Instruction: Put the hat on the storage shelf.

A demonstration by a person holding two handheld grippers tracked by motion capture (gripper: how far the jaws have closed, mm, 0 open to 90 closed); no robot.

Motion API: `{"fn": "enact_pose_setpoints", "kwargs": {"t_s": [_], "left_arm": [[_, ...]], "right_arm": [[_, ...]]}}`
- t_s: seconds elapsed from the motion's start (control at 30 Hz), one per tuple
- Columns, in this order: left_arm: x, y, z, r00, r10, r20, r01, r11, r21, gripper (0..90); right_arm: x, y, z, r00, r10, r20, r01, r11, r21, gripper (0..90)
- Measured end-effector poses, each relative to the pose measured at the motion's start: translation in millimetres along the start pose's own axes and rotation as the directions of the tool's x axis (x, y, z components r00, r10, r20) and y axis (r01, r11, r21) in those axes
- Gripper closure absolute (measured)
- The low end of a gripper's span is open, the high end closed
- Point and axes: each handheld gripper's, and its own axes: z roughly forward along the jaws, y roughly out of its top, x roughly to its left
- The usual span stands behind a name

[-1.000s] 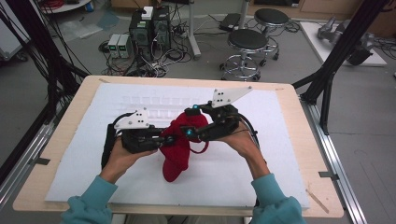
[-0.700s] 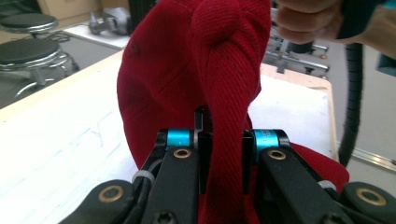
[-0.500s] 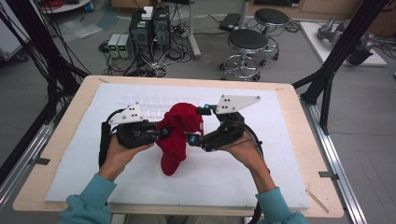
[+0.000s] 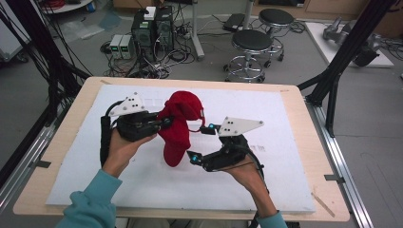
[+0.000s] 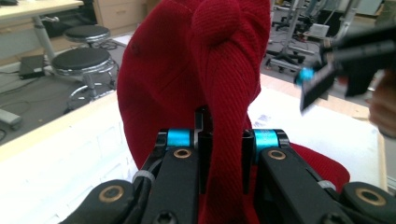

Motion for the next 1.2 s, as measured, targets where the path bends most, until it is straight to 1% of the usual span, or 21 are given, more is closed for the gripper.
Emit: {"fn": "enact_pose_setpoints", "kwargs": {"t_s": [0.03, 0.07, 0.1, 0.13, 0.17, 0.23, 0.27, 0.3, 0.33, 0.37, 0.4, 0.5, 0.57, 0.7, 0.83, 0.93, 1.0, 1.03, 1.07, 1.17, 1.2], "left_arm": [[-0.1, 2.3, 0.5, 1.0, 0.0, -0.007, 0.0, 1.0, -0.005, 84.7], [-0.4, 5.2, 0.9, 0.9999, 0.0, -0.014, 0.0, 0.9999, -0.012, 84.6], [-0.7, 9.2, 1.5, 0.9997, 0.002, -0.025, -0.002, 0.9997, -0.023, 84.6], [-0.7, 9.2, 1.5, 0.9997, 0.002, -0.025, -0.002, 0.9997, -0.023, 84.7], [-1.1, 11.7, 1.8, 0.9995, 0.001, -0.03, -0.002, 0.9995, -0.033, 84.7], [-1.8, 14.7, 2.4, 0.9994, 0.002, -0.033, -0.004, 0.9991, -0.043, 84.7], [-2.7, 16.4, 2.9, 0.9993, 0.004, -0.037, -0.005, 0.9989, -0.047, 84.7], [-3.2, 17.2, 3.3, 0.9994, 0.003, -0.036, -0.005, 0.9987, -0.05, 84.7], [-4.0, 18.3, 3.8, 0.9993, 0.006, -0.036, -0.008, 0.9987, -0.05, 84.7], [-4.7, 18.7, 4.5, 0.9994, 0.007, -0.035, -0.008, 0.9985, -0.053, 84.6], [-5.4, 19.0, 5.1, 0.9995, 0.007, -0.032, -0.008, 0.9985, -0.054, 84.7], [-7.9, 19.0, 7.2, 0.9994, 0.014, -0.031, -0.015, 0.9987, -0.049, 84.7], [-8.9, 19.1, 8.2, 0.9993, 0.013, -0.034, -0.015, 0.9986, -0.051, 84.7], [-8.9, 19.5, 8.8, 0.9993, 0.011, -0.034, -0.013, 0.9982, -0.059, 84.7], [-9.3, 19.4, 9.9, 0.9994, 0.015, -0.03, -0.017, 0.9979, -0.062, 84.7], [-8.8, 19.3, 11.0, 0.9994, 0.009, -0.032, -0.011, 0.9977, -0.067, 84.7], [-8.7, 19.3, 11.4, 0.9994, 0.013, -0.033, -0.015, 0.9976, -0.067, 84.7], [-8.9, 19.3, 11.5, 0.9994, 0.013, -0.032, -0.015, 0.9978, -0.065, 84.7], [-9.0, 19.2, 11.9, 0.9994, 0.015, -0.031, -0.017, 0.9977, -0.066, 84.7], [-9.8, 19.1, 12.6, 0.9993, 0.018, -0.031, -0.02, 0.9976, -0.066, 84.7], [-10.1, 19.1, 12.9, 0.9993, 0.019, -0.031, -0.021, 0.9976, -0.065, 84.7]], "right_arm": [[0.0, 0.0, 0.0, 1.0, 0.0, 0.0, 0.0, 1.0, 0.0, 13.6], [2.8, -5.1, 3.9, 1.0, 0.006, 0.001, -0.007, 1.0, 0.012, 16.0], [3.9, -6.7, 5.4, 0.9999, 0.012, 0.005, -0.012, 1.0, 0.016, 16.3], [3.9, -6.7, 5.4, 0.9999, 0.012, 0.005, -0.012, 1.0, 0.016, 16.3], [5.2, -11.4, 9.8, 0.9997, 0.018, 0.016, -0.018, 1.0, 0.025, 19.6], [5.5, -13.4, 11.6, 0.9996, 0.025, 0.015, -0.026, 0.999, 0.03, 20.0], [5.5, -15.7, 15.0, 0.9987, 0.044, 0.028, -0.045, 0.997, 0.055, 23.1], [5.5, -15.7, 15.0, 0.9987, 0.044, 0.028, -0.045, 0.997, 0.055, 23.1], [5.3, -16.2, 16.0, 0.9986, 0.045, 0.028, -0.047, 0.997, 0.058, 25.3], [4.8, -17.2, 17.0, 0.9985, 0.047, 0.026, -0.048, 0.998, 0.049, 27.7], [3.7, -18.2, 18.5, 0.9973, 0.069, 0.025, -0.07, 0.996, 0.049, 35.2], [2.5, -19.3, 20.3, 0.997, 0.072, 0.029, -0.074, 0.996, 0.048, 38.7], [1.0, -20.7, 23.3, 0.996, 0.084, 0.031, -0.085, 0.995, 0.05, 44.3], [-0.7, -21.6, 25.3, 0.9948, 0.095, 0.035, -0.097, 0.994, 0.053, 47.4], [-2.8, -22.7, 26.8, 0.9952, 0.089, 0.041, -0.091, 0.994, 0.054, 49.5], [-3.3, -23.8, 28.0, 0.9942, 0.094, 0.051, -0.097, 0.994, 0.057, 51.5], [-3.2, -24.4, 28.5, 0.994, 0.096, 0.053, -0.099, 0.993, 0.058, 51.7], [-3.8, -25.8, 30.0, 0.9936, 0.098, 0.056, -0.101, 0.993, 0.058, 54.0], [-3.8, -25.8, 30.0, 0.9936, 0.098, 0.056, -0.101, 0.993, 0.058, 54.0], [-4.8, -27.8, 32.3, 0.9924, 0.101, 0.071, -0.106, 0.992, 0.065, 58.0], [-4.4, -27.5, 32.8, 0.992, 0.099, 0.078, -0.105, 0.992, 0.069, 62.0]]}}
